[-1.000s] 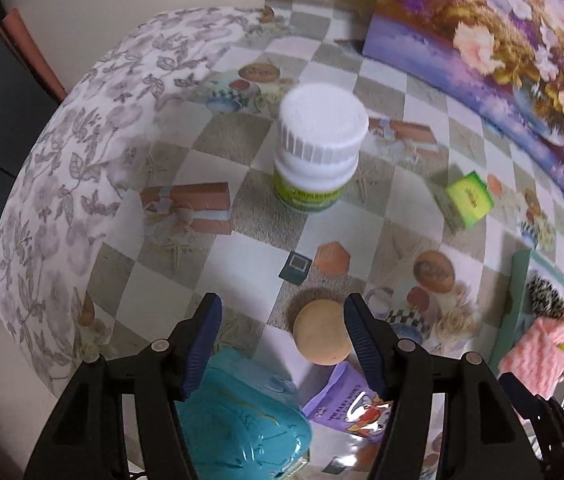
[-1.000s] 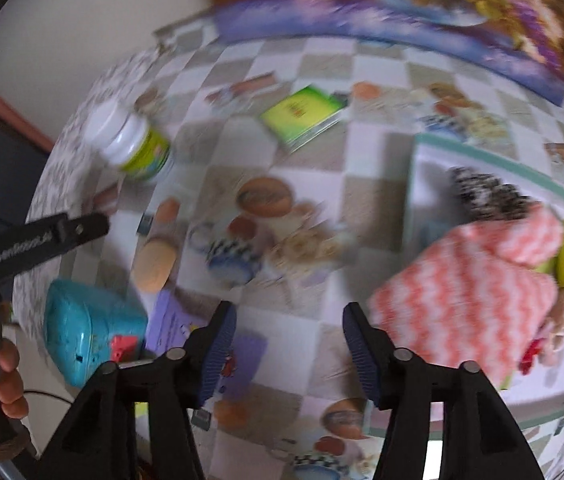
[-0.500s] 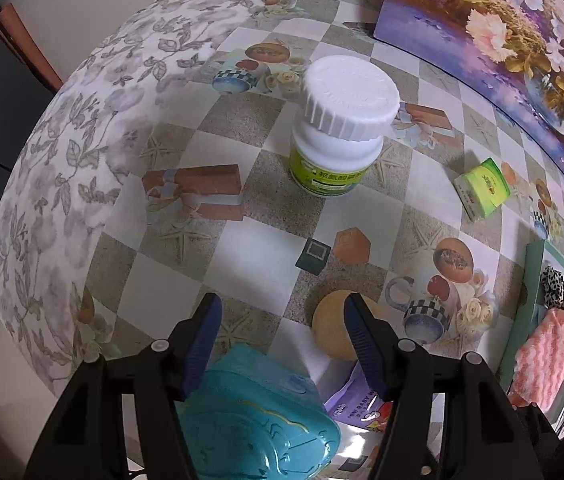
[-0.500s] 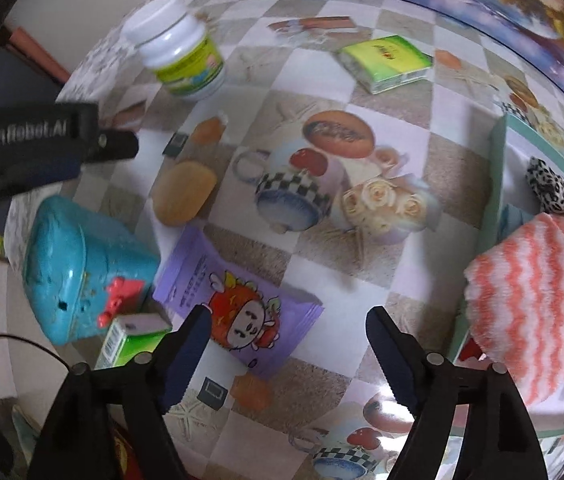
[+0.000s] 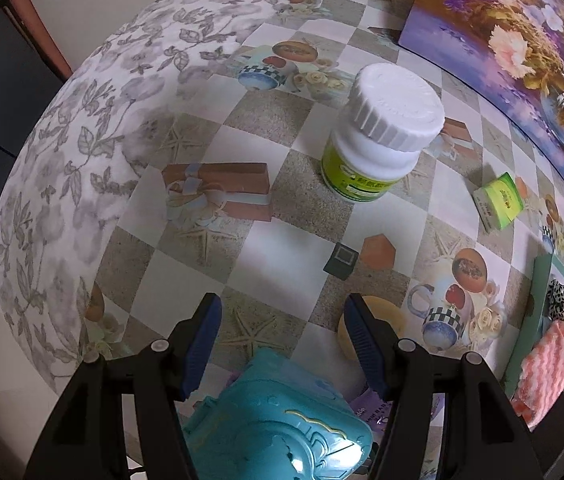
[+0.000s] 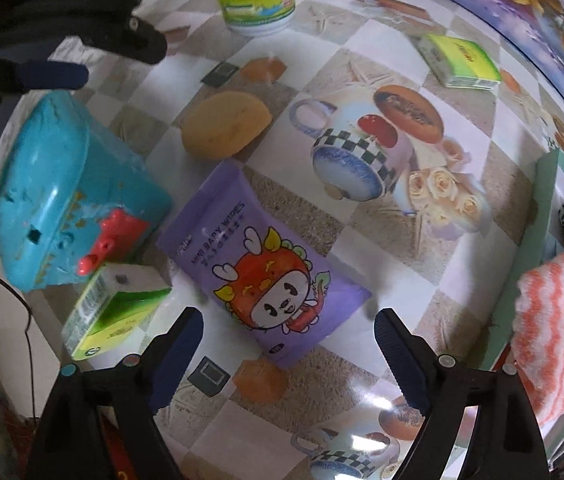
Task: Organize soft objects
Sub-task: 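Move both tools back over the pile toward the wipes pack and beige sponge, then grasp the purple baby wipes pack with the right tool while the left tool grasps the beige sponge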
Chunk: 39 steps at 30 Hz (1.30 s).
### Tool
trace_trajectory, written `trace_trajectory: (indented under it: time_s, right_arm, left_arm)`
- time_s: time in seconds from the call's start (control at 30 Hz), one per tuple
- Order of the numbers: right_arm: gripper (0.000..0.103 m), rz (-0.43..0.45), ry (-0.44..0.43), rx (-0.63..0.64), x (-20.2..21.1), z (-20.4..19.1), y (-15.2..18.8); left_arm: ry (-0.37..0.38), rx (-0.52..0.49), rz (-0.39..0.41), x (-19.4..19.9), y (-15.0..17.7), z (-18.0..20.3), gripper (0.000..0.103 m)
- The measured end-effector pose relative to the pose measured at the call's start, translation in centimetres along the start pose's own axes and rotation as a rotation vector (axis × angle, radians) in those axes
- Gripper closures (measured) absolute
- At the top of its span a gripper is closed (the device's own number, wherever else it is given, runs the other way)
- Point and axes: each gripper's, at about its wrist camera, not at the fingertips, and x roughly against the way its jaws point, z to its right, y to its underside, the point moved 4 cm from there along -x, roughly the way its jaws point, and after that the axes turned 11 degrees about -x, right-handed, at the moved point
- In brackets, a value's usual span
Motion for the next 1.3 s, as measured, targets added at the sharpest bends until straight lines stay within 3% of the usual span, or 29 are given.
trace_trajectory:
  time_s: [0.2, 0.6, 0.9, 1.3]
  right_arm:
    - [0.011, 0.038, 0.050, -0.013, -1.5, -0.6, -1.1]
    - [0.007, 0.151, 0.048, -0.131, -1.7, 0.9, -3.5]
    - [0.007, 0.160, 0.060, -0.222, -1.5, 3.7, -3.3]
    - [0.008, 0.171, 0.022, -0.254, -0.7, 7.2, -3.7]
  left_arm:
    - [0.004, -0.004, -0.004, -0.2, -0.3, 0.3, 0.038]
    - [0.004, -0.020, -0.006, -0.2, -0.3, 0.5, 0.038]
    - [0.041, -0.032, -0.016, -1.0, -0.7, 1.7, 0.038]
    - [0.060, -0.116, -0.028, -1.9, -1.2, 4.9, 0.038]
